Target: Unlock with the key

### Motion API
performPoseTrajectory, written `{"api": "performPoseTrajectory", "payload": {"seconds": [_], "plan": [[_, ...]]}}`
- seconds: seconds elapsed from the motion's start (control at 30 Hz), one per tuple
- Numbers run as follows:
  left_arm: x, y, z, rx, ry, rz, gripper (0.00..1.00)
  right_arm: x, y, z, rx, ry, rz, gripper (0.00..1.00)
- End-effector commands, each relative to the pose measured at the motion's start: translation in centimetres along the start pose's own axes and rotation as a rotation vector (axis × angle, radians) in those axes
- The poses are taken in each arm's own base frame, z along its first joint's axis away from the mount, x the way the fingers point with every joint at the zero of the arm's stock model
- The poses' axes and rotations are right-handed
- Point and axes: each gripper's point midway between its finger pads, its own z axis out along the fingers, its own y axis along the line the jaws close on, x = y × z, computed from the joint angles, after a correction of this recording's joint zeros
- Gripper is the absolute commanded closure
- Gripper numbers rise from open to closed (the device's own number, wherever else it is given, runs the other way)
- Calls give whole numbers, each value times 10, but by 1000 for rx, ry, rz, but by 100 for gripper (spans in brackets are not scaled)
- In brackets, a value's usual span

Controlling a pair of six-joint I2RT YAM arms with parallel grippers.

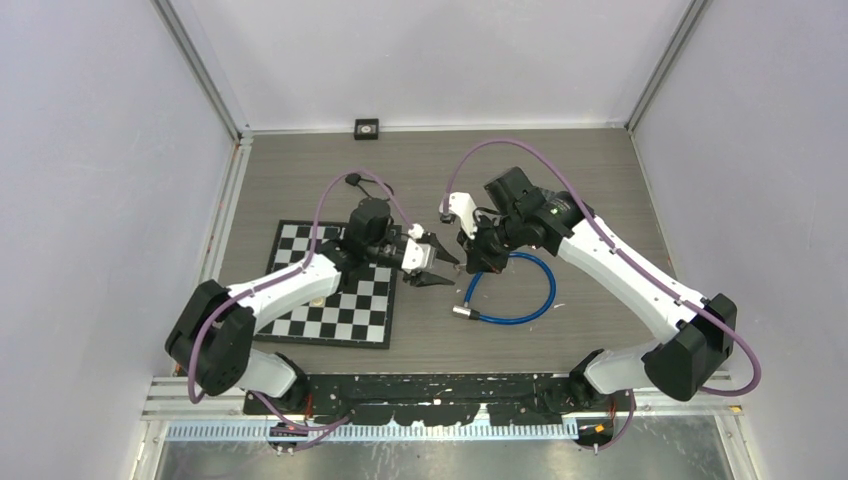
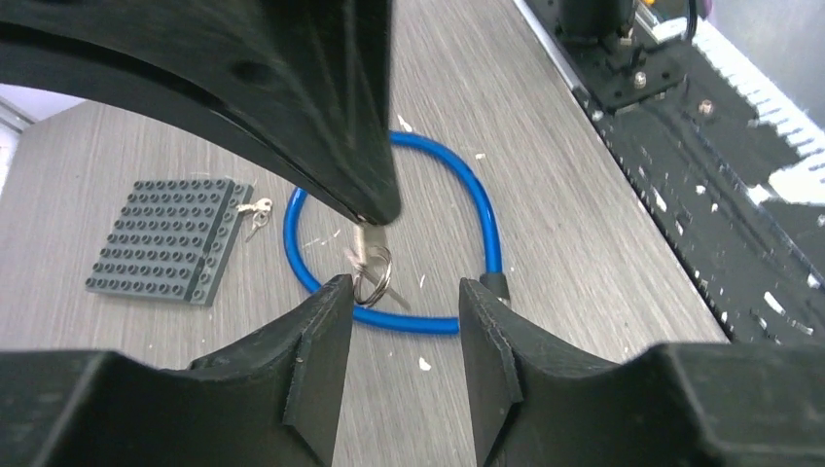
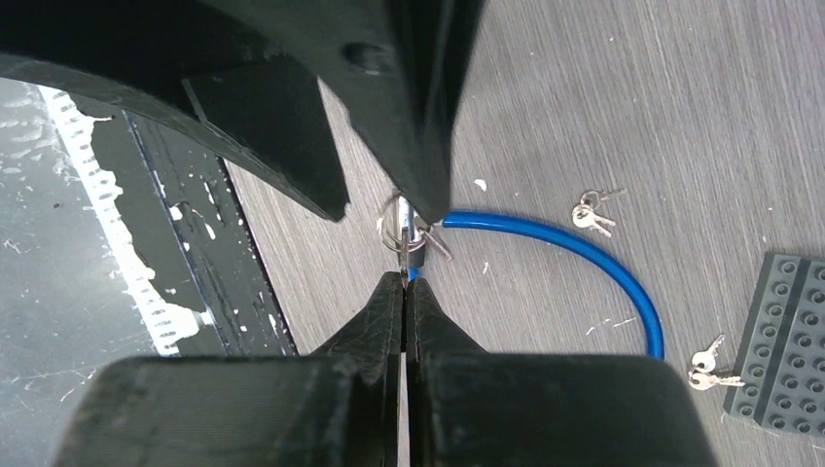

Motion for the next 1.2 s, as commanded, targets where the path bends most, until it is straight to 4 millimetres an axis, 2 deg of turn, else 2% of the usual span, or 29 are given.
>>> {"api": "performPoseTrajectory", "payload": {"seconds": [0.0, 0.17, 0.3, 0.4, 0.47, 0.6, 0.67, 0.8, 1.0, 1.17], "plan": [[2, -14, -9, 12, 26, 166, 55, -11, -12, -1, 62, -24, 17, 100], [17, -26, -11, 40, 96, 263, 56, -11, -18, 3, 80, -14, 44, 99], [23, -19, -13, 10, 139, 290, 55, -10, -16, 2, 78, -20, 37, 100], [13, -1, -13, -80, 125, 208, 48, -11, -12, -1, 65, -34, 22, 100], [6, 9, -14, -134, 106, 94, 45, -12, -8, -2, 49, -46, 6, 100], [-13, 27, -23, -200, 12, -90, 43, -18, 1, -8, 20, -84, -17, 100], [-26, 23, -28, -146, -67, -176, 45, -24, 5, -12, 6, -119, -24, 100], [-42, 19, -37, -87, -143, -297, 44, -32, 8, -15, -2, -157, -45, 100], [-39, 19, -36, -86, -125, -377, 37, -39, 11, -11, -28, -209, -71, 100], [-41, 20, -34, -80, -149, -429, 35, -43, 14, -9, -55, -222, -76, 100]]}}
